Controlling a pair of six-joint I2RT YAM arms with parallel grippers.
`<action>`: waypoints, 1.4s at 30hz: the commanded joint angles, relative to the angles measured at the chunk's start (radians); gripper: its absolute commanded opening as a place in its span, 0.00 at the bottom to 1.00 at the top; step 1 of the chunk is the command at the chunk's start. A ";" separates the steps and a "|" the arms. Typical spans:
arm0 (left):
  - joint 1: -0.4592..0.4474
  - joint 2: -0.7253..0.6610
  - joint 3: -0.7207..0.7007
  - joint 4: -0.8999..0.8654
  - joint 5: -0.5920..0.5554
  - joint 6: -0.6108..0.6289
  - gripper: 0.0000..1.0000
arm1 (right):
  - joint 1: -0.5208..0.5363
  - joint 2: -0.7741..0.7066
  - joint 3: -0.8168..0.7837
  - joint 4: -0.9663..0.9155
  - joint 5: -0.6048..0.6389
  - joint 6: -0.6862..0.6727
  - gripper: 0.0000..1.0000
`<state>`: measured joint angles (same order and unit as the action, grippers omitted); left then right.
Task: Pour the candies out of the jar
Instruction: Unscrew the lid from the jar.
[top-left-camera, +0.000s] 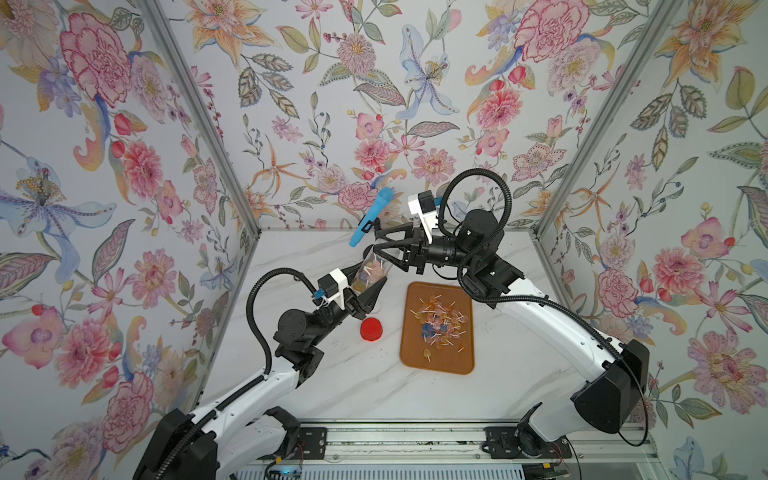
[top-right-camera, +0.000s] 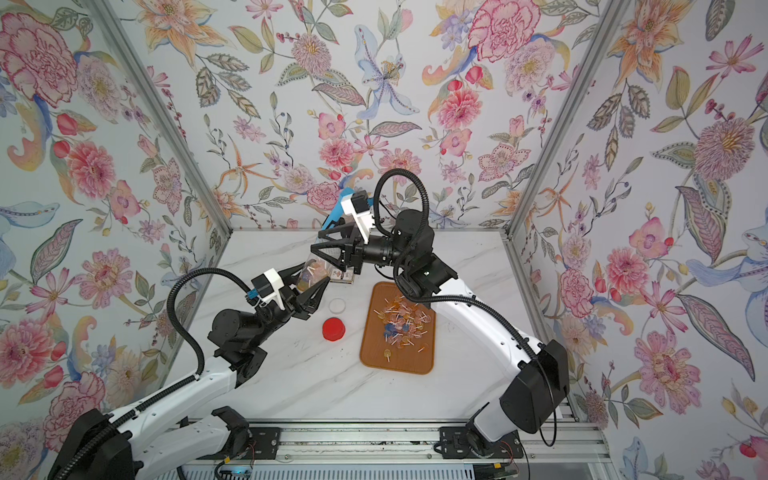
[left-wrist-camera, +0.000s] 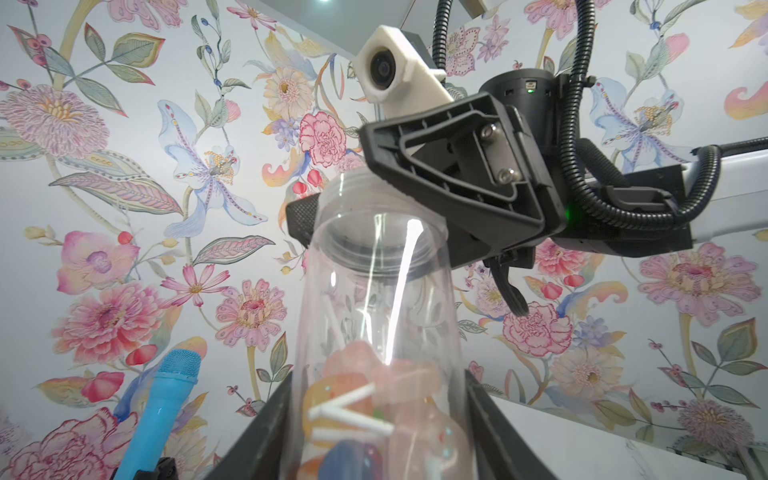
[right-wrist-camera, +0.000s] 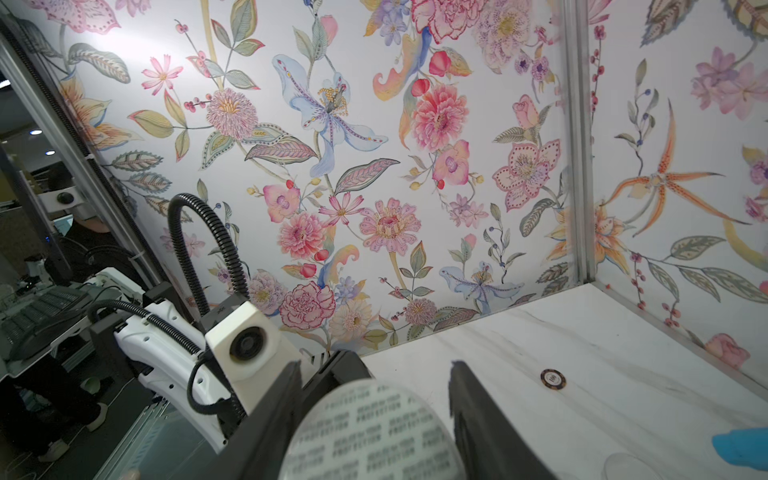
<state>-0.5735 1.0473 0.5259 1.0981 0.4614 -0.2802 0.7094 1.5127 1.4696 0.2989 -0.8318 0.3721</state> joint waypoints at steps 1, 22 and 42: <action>-0.005 0.020 0.031 0.003 0.147 -0.045 0.00 | 0.055 -0.033 -0.018 -0.005 -0.235 -0.004 0.18; -0.018 -0.065 0.008 -0.209 -0.210 0.222 0.00 | 0.034 -0.040 0.084 -0.388 0.470 0.143 1.00; -0.075 -0.067 0.010 -0.258 -0.335 0.343 0.00 | 0.064 0.061 0.161 -0.444 0.486 0.208 0.74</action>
<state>-0.6365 0.9997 0.5354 0.8047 0.1509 0.0391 0.7647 1.5646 1.5986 -0.1337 -0.3431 0.5591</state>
